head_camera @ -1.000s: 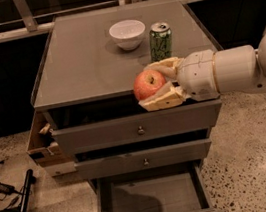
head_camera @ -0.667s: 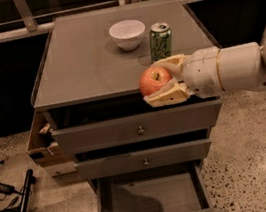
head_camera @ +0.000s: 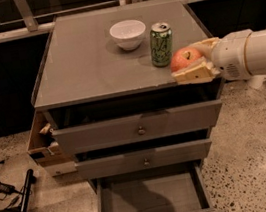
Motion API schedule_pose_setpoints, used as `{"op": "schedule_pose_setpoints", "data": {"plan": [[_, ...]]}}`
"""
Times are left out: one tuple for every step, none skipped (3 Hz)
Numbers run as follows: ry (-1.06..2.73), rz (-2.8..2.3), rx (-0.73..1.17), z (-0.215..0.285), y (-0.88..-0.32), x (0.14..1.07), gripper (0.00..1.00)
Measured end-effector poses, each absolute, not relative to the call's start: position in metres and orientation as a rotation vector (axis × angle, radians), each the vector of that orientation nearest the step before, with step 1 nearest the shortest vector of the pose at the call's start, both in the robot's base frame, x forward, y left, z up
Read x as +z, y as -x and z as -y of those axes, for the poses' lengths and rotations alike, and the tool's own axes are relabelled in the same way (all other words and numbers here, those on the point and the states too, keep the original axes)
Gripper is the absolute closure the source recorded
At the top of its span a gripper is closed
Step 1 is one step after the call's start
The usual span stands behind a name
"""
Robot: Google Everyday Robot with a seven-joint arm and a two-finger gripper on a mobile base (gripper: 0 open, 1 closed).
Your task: Pick apple from bottom drawer and place on counter
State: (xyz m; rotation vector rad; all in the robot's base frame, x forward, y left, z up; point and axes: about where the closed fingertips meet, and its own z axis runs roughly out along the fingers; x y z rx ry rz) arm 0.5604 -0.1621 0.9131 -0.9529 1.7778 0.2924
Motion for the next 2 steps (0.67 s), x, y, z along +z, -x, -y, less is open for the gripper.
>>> {"op": "schedule_pose_setpoints", "data": {"plan": [[0.819,-1.851,0.266,0.207,-0.579,0.91,1.0],[0.731,-1.872,0.261,0.234,-0.603,0.905,1.0]]}}
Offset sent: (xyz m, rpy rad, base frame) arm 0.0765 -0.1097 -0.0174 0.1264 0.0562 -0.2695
